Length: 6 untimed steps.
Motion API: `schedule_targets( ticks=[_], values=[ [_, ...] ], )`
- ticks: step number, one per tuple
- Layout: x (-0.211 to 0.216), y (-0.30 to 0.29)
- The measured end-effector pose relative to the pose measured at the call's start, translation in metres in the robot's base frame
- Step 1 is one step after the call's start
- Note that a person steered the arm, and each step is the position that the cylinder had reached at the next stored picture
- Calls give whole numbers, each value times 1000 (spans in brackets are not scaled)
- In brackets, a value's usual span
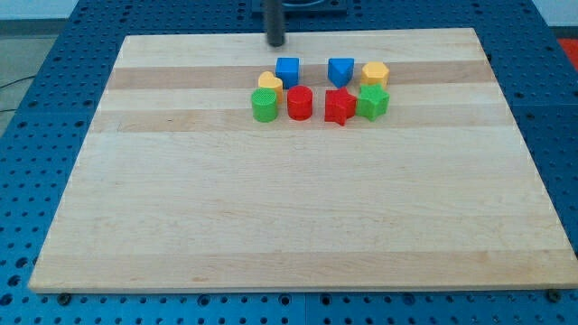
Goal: Place the blue blocks in a vertical line at the left side of the board
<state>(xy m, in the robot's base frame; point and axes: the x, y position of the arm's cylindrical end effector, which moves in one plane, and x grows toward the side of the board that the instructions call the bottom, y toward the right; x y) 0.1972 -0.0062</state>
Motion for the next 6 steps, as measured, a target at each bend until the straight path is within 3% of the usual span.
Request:
schedule_targets(
  ticks=[1,3,4,6],
  values=[
    [-5,51],
    [2,67],
    [13,71],
    [47,141]
  ],
)
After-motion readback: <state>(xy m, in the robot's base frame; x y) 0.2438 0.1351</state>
